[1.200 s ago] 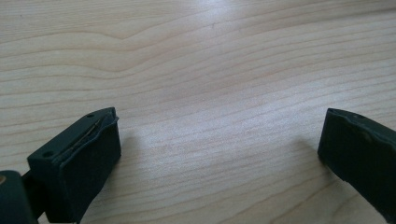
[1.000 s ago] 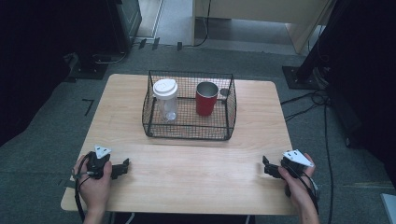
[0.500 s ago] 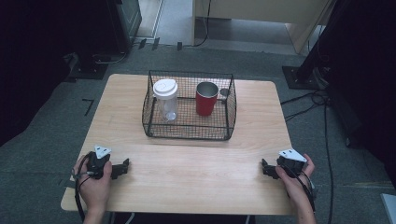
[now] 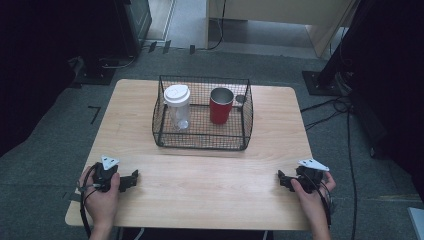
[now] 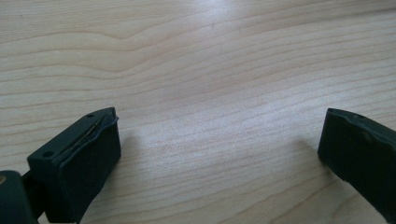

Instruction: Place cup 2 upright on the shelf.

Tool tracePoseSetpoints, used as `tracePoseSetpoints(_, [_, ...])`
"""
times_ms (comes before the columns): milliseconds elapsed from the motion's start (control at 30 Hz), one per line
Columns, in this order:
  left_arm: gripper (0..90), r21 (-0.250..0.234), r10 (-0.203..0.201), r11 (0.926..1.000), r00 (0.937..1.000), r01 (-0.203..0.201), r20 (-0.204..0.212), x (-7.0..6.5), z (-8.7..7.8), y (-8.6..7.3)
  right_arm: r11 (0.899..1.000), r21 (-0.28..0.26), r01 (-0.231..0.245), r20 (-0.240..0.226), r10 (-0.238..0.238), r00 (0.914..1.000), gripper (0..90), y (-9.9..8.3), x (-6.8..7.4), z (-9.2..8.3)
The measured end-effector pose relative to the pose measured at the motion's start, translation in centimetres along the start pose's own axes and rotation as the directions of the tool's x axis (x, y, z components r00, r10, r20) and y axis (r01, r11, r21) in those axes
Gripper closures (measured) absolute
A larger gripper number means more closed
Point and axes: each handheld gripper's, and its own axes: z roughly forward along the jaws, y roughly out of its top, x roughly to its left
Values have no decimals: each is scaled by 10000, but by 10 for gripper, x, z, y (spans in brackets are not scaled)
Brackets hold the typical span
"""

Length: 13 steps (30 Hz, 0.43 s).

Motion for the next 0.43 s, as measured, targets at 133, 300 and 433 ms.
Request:
tracePoseSetpoints(133, [0,1,3,10000,10000,-3,-1,0,0,0,9999,-1,-125,110,125,9999,0,4,4,4])
tracePoseSetpoints(300, [0,2,-1,10000,10000,1,0,0,0,0,9999,-13,-172,153,173,9997,0,6,7,7])
tracePoseSetpoints(433, [0,0,-2,10000,10000,2,0,0,0,0,9996,-4,-266,234,266,9994,0,7,7,7])
